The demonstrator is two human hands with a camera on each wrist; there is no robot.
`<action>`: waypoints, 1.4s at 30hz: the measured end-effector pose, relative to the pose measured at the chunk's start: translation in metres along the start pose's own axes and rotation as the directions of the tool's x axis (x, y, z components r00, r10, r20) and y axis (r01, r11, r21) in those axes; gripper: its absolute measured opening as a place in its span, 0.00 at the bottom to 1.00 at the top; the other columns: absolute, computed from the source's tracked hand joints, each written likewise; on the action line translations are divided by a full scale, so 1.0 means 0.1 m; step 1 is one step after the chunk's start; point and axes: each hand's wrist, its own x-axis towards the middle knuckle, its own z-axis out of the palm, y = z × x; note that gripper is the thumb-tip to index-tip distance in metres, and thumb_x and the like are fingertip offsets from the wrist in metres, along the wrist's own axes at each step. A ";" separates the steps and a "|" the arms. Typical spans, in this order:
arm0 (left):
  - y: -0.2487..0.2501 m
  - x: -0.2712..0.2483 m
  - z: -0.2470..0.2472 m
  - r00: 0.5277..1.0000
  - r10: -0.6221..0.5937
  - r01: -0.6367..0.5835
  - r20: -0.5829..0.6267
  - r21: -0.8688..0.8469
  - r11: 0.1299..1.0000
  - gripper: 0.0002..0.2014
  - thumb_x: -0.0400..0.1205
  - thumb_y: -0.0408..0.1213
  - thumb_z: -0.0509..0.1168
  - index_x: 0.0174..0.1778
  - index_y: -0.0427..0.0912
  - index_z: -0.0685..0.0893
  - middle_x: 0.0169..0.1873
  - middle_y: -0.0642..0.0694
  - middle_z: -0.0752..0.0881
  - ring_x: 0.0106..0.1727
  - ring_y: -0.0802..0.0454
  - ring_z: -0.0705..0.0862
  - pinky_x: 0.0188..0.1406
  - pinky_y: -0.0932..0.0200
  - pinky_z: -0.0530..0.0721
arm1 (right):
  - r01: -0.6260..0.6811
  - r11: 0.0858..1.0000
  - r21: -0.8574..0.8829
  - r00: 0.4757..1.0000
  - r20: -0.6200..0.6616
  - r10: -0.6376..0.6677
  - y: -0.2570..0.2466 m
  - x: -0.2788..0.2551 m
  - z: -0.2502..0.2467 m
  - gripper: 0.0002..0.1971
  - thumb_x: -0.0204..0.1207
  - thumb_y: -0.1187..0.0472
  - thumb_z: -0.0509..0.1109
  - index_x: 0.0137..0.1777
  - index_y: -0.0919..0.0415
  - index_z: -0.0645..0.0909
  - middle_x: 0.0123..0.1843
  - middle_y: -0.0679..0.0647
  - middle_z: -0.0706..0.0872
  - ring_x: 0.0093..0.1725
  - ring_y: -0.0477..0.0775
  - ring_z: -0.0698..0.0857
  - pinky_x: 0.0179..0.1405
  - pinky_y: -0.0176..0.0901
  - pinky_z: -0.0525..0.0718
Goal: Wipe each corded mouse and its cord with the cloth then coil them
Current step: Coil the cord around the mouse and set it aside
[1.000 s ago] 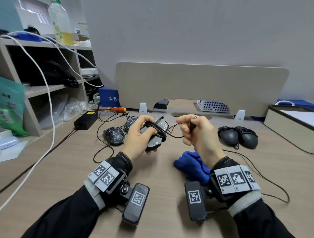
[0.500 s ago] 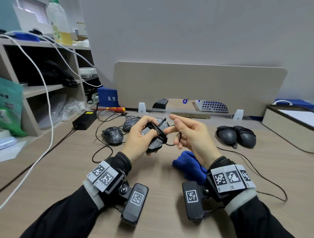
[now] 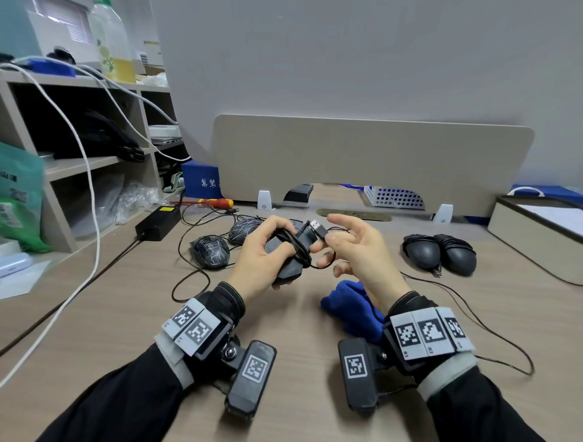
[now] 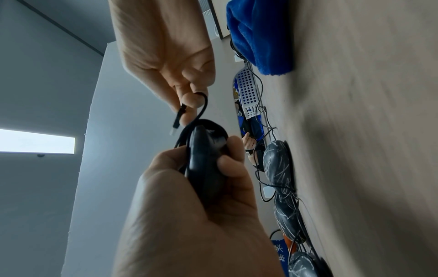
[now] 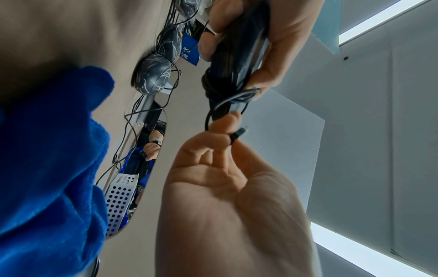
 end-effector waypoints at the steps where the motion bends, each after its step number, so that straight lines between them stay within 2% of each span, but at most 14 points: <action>1: -0.01 0.00 0.00 1.000 0.011 -0.011 0.005 0.000 1.000 0.09 0.81 0.22 0.62 0.50 0.40 0.77 0.39 0.34 0.83 0.23 0.38 0.81 0.12 0.63 0.69 | 0.000 0.999 -0.039 1.000 -0.007 0.000 0.01 0.00 -0.01 0.11 0.85 0.69 0.64 0.65 0.63 0.77 0.39 0.58 0.92 0.32 0.52 0.87 0.23 0.36 0.77; 4: -0.03 0.01 0.00 0.999 0.045 -0.045 0.004 -0.010 0.999 0.08 0.78 0.27 0.64 0.48 0.44 0.78 0.38 0.35 0.82 0.24 0.39 0.81 0.12 0.62 0.70 | 0.001 0.991 -0.137 1.000 -0.002 -0.001 0.01 0.00 -0.02 0.04 0.82 0.67 0.70 0.54 0.66 0.83 0.35 0.57 0.92 0.34 0.49 0.87 0.26 0.36 0.79; 7: -0.07 0.02 0.00 0.997 0.078 -0.078 0.016 0.002 0.997 0.07 0.73 0.34 0.64 0.46 0.47 0.80 0.38 0.38 0.82 0.27 0.43 0.82 0.12 0.59 0.73 | 0.009 0.989 -0.145 1.000 -0.009 -0.011 0.01 0.00 -0.01 0.01 0.81 0.68 0.71 0.50 0.65 0.83 0.32 0.56 0.90 0.29 0.50 0.86 0.24 0.35 0.76; 9: -0.10 0.03 0.00 0.994 0.103 -0.104 0.041 0.016 0.994 0.08 0.74 0.35 0.65 0.48 0.46 0.81 0.39 0.44 0.83 0.32 0.45 0.83 0.13 0.60 0.75 | 0.026 0.987 -0.159 0.999 -0.032 -0.032 0.02 0.00 0.01 0.01 0.81 0.68 0.71 0.48 0.64 0.83 0.31 0.56 0.90 0.28 0.50 0.86 0.23 0.34 0.76; 11: -0.13 0.03 -0.01 0.990 0.121 -0.122 0.067 0.019 0.992 0.09 0.74 0.34 0.65 0.50 0.46 0.82 0.39 0.52 0.84 0.36 0.46 0.84 0.20 0.70 0.77 | 0.029 0.985 -0.168 0.998 -0.046 -0.037 0.03 0.00 0.01 0.02 0.81 0.67 0.72 0.47 0.65 0.83 0.30 0.56 0.89 0.27 0.50 0.86 0.23 0.34 0.76; 13: -0.17 0.04 0.00 0.988 0.133 -0.135 0.083 0.020 0.991 0.09 0.75 0.34 0.65 0.49 0.48 0.82 0.38 0.58 0.84 0.38 0.47 0.84 0.24 0.68 0.80 | 0.018 0.985 -0.173 0.998 -0.056 -0.028 0.03 0.00 0.00 0.03 0.80 0.66 0.73 0.47 0.66 0.83 0.30 0.56 0.89 0.27 0.50 0.86 0.22 0.34 0.75; 17: -0.17 0.04 0.00 0.985 0.155 -0.155 0.074 -0.001 0.988 0.08 0.75 0.34 0.65 0.48 0.47 0.83 0.38 0.57 0.84 0.39 0.45 0.84 0.26 0.66 0.82 | 0.044 0.981 -0.191 0.996 -0.068 -0.058 0.00 -0.02 -0.01 0.03 0.79 0.65 0.74 0.45 0.65 0.84 0.29 0.55 0.89 0.26 0.48 0.84 0.22 0.33 0.74; 21: -0.16 0.04 0.01 0.991 0.122 -0.119 0.049 -0.044 0.992 0.08 0.76 0.34 0.65 0.48 0.49 0.83 0.43 0.45 0.86 0.42 0.33 0.86 0.20 0.64 0.78 | 0.074 0.977 -0.198 0.995 -0.043 -0.085 -0.01 -0.01 -0.02 0.04 0.78 0.67 0.74 0.46 0.69 0.85 0.30 0.55 0.89 0.28 0.48 0.84 0.23 0.35 0.75; 25: -0.17 0.04 0.02 0.991 0.127 -0.126 0.042 -0.023 0.992 0.08 0.76 0.35 0.65 0.48 0.50 0.83 0.42 0.50 0.87 0.42 0.37 0.88 0.26 0.62 0.78 | 0.039 0.980 -0.197 0.998 -0.045 -0.048 -0.02 0.00 -0.01 0.02 0.78 0.71 0.73 0.47 0.71 0.84 0.28 0.55 0.87 0.25 0.50 0.83 0.21 0.36 0.76; 27: -0.16 0.04 0.04 0.989 0.132 -0.130 0.061 -0.040 0.991 0.08 0.75 0.34 0.66 0.46 0.50 0.83 0.40 0.53 0.86 0.40 0.43 0.87 0.24 0.56 0.80 | 0.038 0.977 -0.209 0.997 -0.064 -0.053 -0.01 -0.01 0.00 0.01 0.77 0.71 0.73 0.44 0.68 0.84 0.25 0.53 0.85 0.22 0.48 0.81 0.20 0.36 0.76; 31: -0.17 0.04 0.03 0.982 0.175 -0.174 0.072 -0.017 0.985 0.06 0.73 0.34 0.66 0.45 0.46 0.82 0.38 0.59 0.85 0.44 0.54 0.84 0.36 0.53 0.82 | 0.083 0.966 -0.247 0.995 -0.036 -0.094 -0.02 0.00 -0.02 0.02 0.76 0.73 0.73 0.43 0.68 0.84 0.23 0.49 0.83 0.22 0.43 0.78 0.21 0.32 0.74; 36: -0.19 0.01 0.09 0.985 0.168 -0.166 0.041 -0.033 0.986 0.06 0.75 0.35 0.64 0.46 0.47 0.79 0.37 0.63 0.82 0.41 0.59 0.80 0.33 0.60 0.78 | 0.094 0.964 -0.250 0.995 -0.016 -0.102 -0.04 0.00 -0.01 0.03 0.76 0.73 0.72 0.43 0.67 0.85 0.24 0.50 0.82 0.22 0.42 0.78 0.21 0.33 0.74; 39: -0.20 0.02 0.08 0.978 0.203 -0.202 0.053 -0.015 0.979 0.06 0.75 0.33 0.64 0.46 0.44 0.77 0.38 0.62 0.81 0.43 0.63 0.79 0.45 0.69 0.77 | 0.089 0.968 -0.234 0.995 -0.033 -0.099 -0.01 0.00 0.02 0.01 0.78 0.71 0.73 0.45 0.68 0.85 0.24 0.50 0.83 0.22 0.42 0.78 0.20 0.34 0.75; 42: -0.21 0.02 0.08 0.976 0.184 -0.185 0.117 0.001 0.983 0.08 0.75 0.33 0.65 0.47 0.44 0.76 0.38 0.63 0.80 0.44 0.58 0.78 0.47 0.65 0.76 | 0.096 0.969 -0.228 0.989 -0.091 -0.119 0.01 0.01 0.03 0.01 0.78 0.69 0.74 0.46 0.67 0.87 0.26 0.49 0.83 0.23 0.39 0.78 0.21 0.31 0.74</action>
